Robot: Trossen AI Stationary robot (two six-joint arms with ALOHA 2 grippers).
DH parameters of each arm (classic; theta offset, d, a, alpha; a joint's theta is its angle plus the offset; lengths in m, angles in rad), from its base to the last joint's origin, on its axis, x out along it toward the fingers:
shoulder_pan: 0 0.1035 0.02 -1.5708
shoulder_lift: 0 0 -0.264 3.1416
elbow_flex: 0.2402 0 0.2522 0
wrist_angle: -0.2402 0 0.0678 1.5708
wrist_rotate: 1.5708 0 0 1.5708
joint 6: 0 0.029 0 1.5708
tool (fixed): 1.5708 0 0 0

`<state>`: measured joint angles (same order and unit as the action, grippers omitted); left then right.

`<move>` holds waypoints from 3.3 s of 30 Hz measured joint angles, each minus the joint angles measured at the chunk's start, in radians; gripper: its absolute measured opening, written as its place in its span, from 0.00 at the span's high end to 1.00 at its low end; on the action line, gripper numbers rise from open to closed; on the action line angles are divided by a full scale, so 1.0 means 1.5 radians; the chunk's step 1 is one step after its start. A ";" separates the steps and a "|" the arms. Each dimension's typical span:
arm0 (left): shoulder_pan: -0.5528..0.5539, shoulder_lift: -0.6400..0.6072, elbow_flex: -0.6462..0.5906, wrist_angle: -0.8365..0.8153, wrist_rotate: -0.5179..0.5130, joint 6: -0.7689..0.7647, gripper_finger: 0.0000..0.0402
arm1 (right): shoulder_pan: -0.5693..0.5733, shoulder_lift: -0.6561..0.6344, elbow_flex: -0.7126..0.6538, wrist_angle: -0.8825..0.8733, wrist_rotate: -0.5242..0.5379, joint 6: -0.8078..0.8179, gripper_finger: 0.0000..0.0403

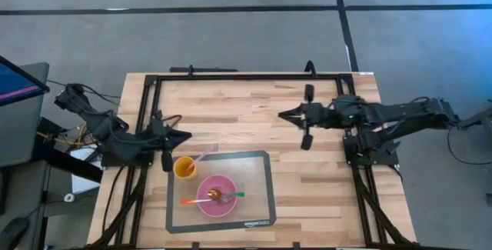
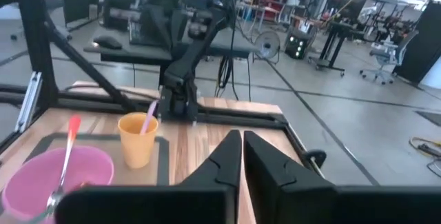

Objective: Pick & Place Utensil
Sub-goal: Return to Home Position

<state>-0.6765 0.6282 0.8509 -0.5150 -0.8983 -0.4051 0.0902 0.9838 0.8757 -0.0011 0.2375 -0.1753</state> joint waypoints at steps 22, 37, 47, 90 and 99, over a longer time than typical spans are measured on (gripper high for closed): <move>0.165 -0.091 -0.173 0.218 0.165 0.190 0.98 | -0.064 -0.276 -0.239 0.000 -0.002 0.073 1.00; 0.175 -0.284 -0.333 0.397 0.243 0.341 0.98 | -0.089 -0.525 -0.376 -0.002 -0.020 0.100 1.00; 0.262 -0.302 -0.439 0.497 0.339 0.355 0.98 | -0.088 -0.577 -0.429 -0.048 -0.023 0.117 1.00; 0.381 -0.417 -0.564 0.482 0.460 0.363 0.98 | -0.088 -0.654 -0.578 0.028 -0.039 0.170 1.00; 0.381 -0.418 -0.564 0.483 0.485 0.354 0.98 | -0.088 -0.652 -0.579 0.028 -0.038 0.170 1.00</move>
<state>-0.1047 0.0017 0.0051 0.2100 -0.1715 0.1255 -0.0422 0.0055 0.0078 0.0414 0.1806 0.0803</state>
